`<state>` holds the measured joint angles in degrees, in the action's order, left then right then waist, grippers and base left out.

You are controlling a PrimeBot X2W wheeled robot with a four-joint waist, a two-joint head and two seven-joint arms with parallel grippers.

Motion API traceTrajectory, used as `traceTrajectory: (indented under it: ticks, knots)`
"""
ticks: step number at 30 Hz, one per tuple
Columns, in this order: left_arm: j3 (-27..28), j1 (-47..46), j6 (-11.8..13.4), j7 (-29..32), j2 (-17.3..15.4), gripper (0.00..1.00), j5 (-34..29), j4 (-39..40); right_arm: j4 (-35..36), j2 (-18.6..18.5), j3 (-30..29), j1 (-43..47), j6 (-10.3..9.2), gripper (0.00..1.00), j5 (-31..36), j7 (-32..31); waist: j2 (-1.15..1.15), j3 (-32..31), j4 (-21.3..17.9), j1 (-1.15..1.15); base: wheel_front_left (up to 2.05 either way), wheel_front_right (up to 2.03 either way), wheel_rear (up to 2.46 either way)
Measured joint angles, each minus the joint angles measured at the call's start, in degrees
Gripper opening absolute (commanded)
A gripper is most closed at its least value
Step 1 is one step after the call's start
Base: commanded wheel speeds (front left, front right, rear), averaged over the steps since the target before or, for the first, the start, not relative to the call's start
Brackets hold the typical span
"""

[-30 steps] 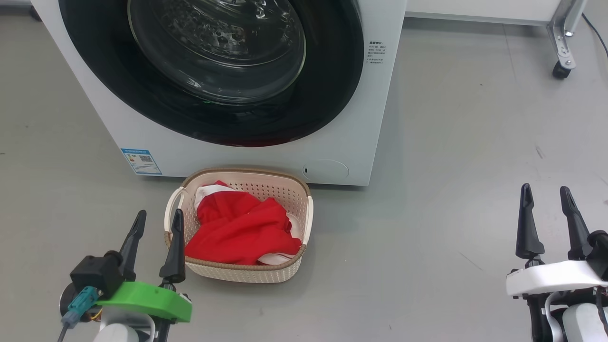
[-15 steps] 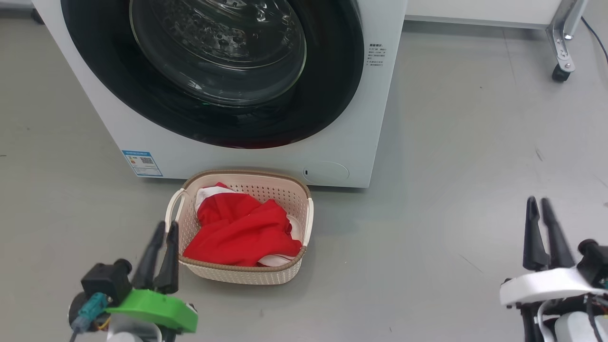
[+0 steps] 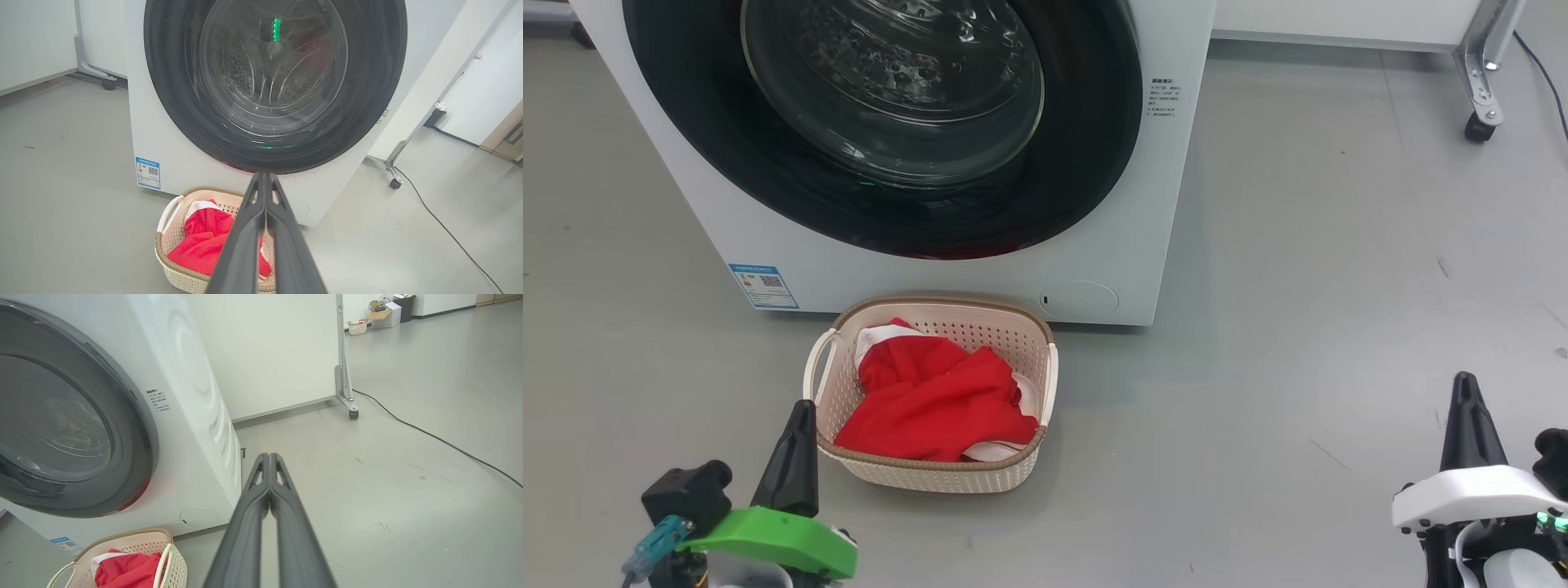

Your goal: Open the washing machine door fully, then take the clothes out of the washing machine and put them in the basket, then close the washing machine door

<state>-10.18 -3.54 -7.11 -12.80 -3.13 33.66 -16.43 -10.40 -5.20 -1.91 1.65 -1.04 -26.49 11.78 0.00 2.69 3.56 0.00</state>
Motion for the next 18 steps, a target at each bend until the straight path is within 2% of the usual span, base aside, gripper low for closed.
traceTrajectory:
  ticks: [18]
  knots:
    - [2.6, 0.0, 0.0, 3.3, 0.1, 0.00, 11.6, 0.3, -1.4, 0.7, -1.3, -0.9, 1.56, 0.00, -13.2, -4.0, 0.00, -0.5, -0.7, 0.00, 0.00, 0.00, 0.00]
